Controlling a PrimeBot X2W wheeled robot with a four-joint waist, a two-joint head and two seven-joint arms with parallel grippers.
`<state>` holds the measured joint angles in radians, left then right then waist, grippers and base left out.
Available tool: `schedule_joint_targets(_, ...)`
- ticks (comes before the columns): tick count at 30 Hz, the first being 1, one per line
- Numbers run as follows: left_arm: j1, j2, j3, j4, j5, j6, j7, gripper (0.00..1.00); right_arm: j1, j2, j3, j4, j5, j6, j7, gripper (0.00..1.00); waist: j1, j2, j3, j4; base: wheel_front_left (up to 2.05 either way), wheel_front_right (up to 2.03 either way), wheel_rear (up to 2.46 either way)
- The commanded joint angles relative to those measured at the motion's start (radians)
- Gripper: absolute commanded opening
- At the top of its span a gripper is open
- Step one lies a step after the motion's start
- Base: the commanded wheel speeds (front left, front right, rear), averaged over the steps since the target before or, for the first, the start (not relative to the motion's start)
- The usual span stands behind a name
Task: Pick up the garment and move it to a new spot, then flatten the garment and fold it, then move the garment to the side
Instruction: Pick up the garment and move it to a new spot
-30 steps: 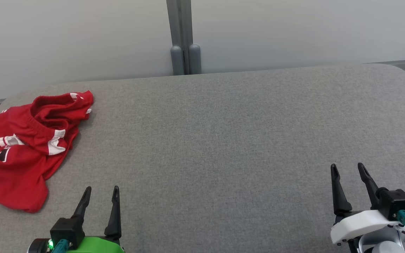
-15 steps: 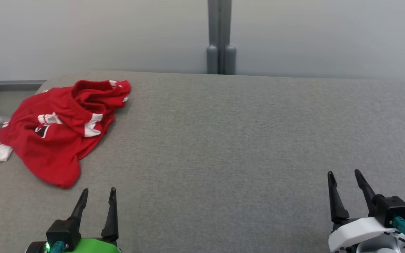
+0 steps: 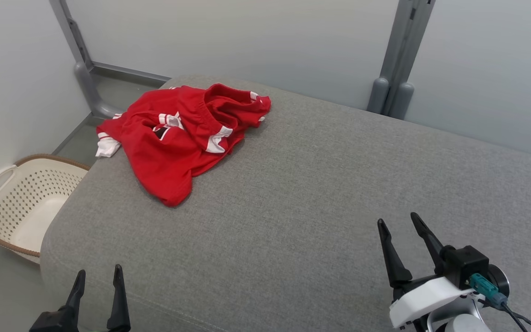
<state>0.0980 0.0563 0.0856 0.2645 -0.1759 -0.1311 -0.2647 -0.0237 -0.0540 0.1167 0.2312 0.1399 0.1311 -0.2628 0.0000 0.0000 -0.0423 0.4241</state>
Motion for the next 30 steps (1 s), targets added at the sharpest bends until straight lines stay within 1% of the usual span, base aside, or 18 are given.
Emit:
schedule_joint_targets(1,-0.014,0.004,-0.008,-0.007,-0.008,0.001,0.000,1.00,-0.002,-0.003,0.010,-0.004,0.011,-0.001,-0.003,1.00,0.0000,0.0000,-0.001,0.009,0.00,0.00,0.00)
schedule_joint_targets(3,-0.036,0.003,-0.026,-0.013,-0.016,0.001,0.000,1.00,-0.001,-0.004,0.013,-0.007,0.009,-0.001,-0.003,1.00,0.0000,0.0000,0.013,-0.016,0.00,0.00,0.00)
schedule_joint_targets(5,-0.064,0.003,-0.046,-0.016,-0.030,0.001,0.000,1.00,-0.016,-0.010,0.020,-0.013,0.002,-0.001,-0.003,1.00,0.0000,0.0000,0.050,-0.049,0.00,0.00,0.00)
schedule_joint_targets(7,-0.112,0.001,-0.077,-0.006,-0.061,0.001,0.000,1.00,-0.043,-0.026,0.025,-0.023,-0.004,-0.001,-0.003,1.00,0.0000,0.0000,0.105,-0.082,0.00,0.00,0.00)
schedule_joint_targets(9,-0.181,0.002,-0.127,0.032,-0.088,0.001,0.001,1.00,-0.064,-0.046,0.029,-0.031,-0.012,-0.001,-0.003,1.00,0.0000,0.0000,0.171,-0.114,0.00,0.00,0.00)
schedule_joint_targets(13,-0.401,0.042,-0.228,0.148,-0.139,0.001,0.016,1.00,-0.141,-0.096,0.045,-0.057,-0.018,-0.001,-0.003,1.00,0.0000,0.0000,0.332,-0.183,0.00,0.00,0.00)
schedule_joint_targets(15,-0.488,0.060,-0.287,0.207,-0.156,0.001,0.051,1.00,-0.160,-0.105,0.050,-0.066,-0.009,-0.001,-0.003,1.00,0.0000,0.0000,0.379,-0.209,0.00,0.00,0.00)
schedule_joint_targets(17,-0.588,0.094,-0.329,0.263,-0.171,0.001,0.088,1.00,-0.185,-0.112,0.066,-0.083,-0.001,-0.001,-0.003,1.00,0.0000,0.0000,0.427,-0.239,0.00,0.00,0.00)
schedule_joint_targets(18,-0.639,0.114,-0.338,0.294,-0.186,0.001,0.106,1.00,-0.200,-0.115,0.078,-0.094,0.002,-0.001,-0.003,1.00,0.0000,0.0000,0.450,-0.258,0.00,0.00,0.00)
schedule_joint_targets(21,-0.747,0.146,-0.353,0.375,-0.220,0.001,0.134,1.00,-0.223,-0.119,0.101,-0.115,0.006,-0.001,-0.003,1.00,0.0000,0.0000,0.490,-0.300,0.00,0.00,0.00)
schedule_joint_targets(22,-0.781,0.158,-0.348,0.409,-0.237,0.001,0.145,1.00,-0.231,-0.120,0.109,-0.121,0.007,-0.001,-0.003,1.00,0.0000,0.0000,0.500,-0.316,0.00,0.00,0.00)
schedule_joint_targets(24,-0.831,0.158,-0.332,0.474,-0.281,0.001,0.177,1.00,-0.236,-0.121,0.122,-0.132,0.008,-0.001,-0.003,1.00,0.0000,0.0000,0.508,-0.340,0.00,0.00,0.00)
schedule_joint_targets(27,-0.912,0.194,-0.309,0.556,-0.318,0.001,0.210,1.00,-0.242,-0.122,0.136,-0.149,0.009,-0.001,-0.003,1.00,0.0000,0.0000,0.525,-0.366,0.00,0.00,0.00)
schedule_joint_targets(30,-0.976,0.220,-0.263,0.642,-0.367,0.004,0.216,1.00,-0.247,-0.125,0.162,-0.162,-0.006,-0.001,-0.003,1.00,0.0000,0.0000,0.534,-0.396,0.00,0.00,0.00)
